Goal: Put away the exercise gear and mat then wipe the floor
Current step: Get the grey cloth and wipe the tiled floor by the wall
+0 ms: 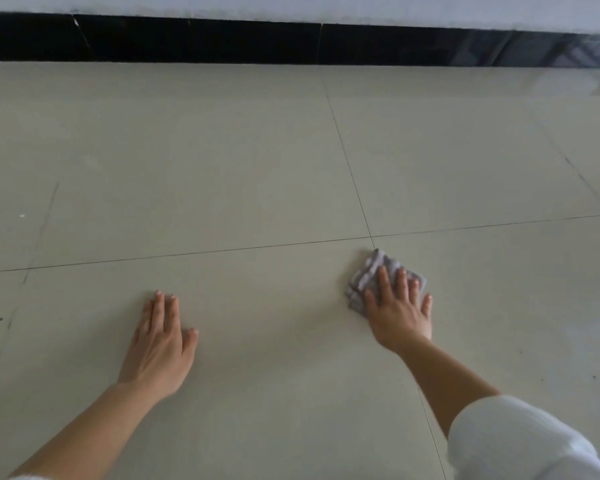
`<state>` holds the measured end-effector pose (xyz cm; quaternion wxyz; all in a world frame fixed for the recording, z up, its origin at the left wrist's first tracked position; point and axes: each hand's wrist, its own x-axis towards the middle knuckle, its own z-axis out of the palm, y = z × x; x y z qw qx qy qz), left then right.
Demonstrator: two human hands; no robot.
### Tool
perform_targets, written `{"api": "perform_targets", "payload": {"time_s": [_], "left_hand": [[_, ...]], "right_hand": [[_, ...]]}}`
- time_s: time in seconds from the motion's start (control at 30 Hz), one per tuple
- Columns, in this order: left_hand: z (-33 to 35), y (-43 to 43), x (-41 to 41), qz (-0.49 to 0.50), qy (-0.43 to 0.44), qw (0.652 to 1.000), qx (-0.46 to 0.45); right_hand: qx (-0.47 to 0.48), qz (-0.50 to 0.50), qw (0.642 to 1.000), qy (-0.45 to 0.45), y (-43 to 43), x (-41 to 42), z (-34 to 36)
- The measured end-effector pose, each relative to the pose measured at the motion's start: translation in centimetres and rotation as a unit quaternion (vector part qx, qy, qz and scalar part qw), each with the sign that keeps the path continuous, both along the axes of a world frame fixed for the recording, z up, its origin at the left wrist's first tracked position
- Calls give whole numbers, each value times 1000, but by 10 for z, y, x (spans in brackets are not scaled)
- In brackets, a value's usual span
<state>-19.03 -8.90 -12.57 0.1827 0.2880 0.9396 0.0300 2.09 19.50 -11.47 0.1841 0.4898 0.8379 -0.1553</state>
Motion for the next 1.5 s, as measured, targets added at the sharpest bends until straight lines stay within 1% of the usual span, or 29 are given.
{"api": "perform_targets", "payload": {"time_s": [0.07,0.13,0.2,0.27,0.33,0.43,0.5,0.57,0.6,0.63,0.7,0.73,0.77,0.8,0.83,0.9,1.03,1.07,1.1,1.17,1.2,1.23,1.3,1.33,1.4,1.5], "left_hand": [[-7,-1,1,2,8,1000,1],[-15,-2,0,-1,23,1000,1],[-23,-2,-2,2,10,1000,-9],[-25,-1,-2,8,17,1000,-18],[-24,1,0,8,34,999,-14],[-18,3,3,10,32,999,-20],[-17,2,3,14,30,999,-4],[-15,1,2,18,28,999,6],[-15,1,2,19,24,1000,6],[-14,1,2,15,23,1000,7],[-13,1,3,16,22,1000,8],[-11,2,3,16,21,1000,9],[-11,2,3,14,21,1000,13],[-11,2,3,14,21,1000,17],[-9,2,4,16,20,1000,15],[-9,-2,6,17,22,999,18],[-13,-7,12,9,-1,1000,22],[-12,-8,14,8,-6,1000,22],[-10,-9,17,6,-15,1000,17],[-7,-15,23,2,-38,999,0],[-5,-20,28,-7,-44,999,0],[3,-25,32,-9,-53,999,-3],[25,-34,36,-2,-76,997,-23],[39,-37,35,34,-96,995,-18],[85,-39,37,100,-107,989,5],[177,-49,46,137,-102,984,46]], "right_hand": [[-7,-37,999,-8,20,-8,0],[-18,-67,998,10,35,-22,0],[-26,-54,998,34,37,-40,1],[-31,17,998,59,24,-57,-1],[-27,107,990,86,-1,-68,-3],[-23,235,965,116,-38,-68,-7],[-33,307,943,126,-53,-57,-8],[-62,346,924,150,-57,-46,-6],[-80,339,921,178,-54,-43,-3],[-96,303,924,214,-51,-42,-1],[-84,170,944,271,-42,-45,3],[-61,96,955,272,-37,-48,5],[-43,31,967,251,-33,-50,7],[-41,-10,975,219,-31,-51,7],[-55,-29,980,190,-31,-52,6],[-95,-43,979,177,-38,-55,6],[-122,-93,969,192,-50,-66,10],[-137,-123,962,200,-51,-69,13],[-166,-169,948,212,-52,-73,16],[-224,-275,906,231,-57,-79,29],[-244,-309,890,232,-62,-81,41],[-258,-317,883,230,-68,-82,55],[-273,-283,889,236,-82,-84,85],[-278,-254,894,242,-91,-85,105],[-285,-197,905,249,-108,-87,150],[-281,-130,923,226,-135,-93,228]]}}
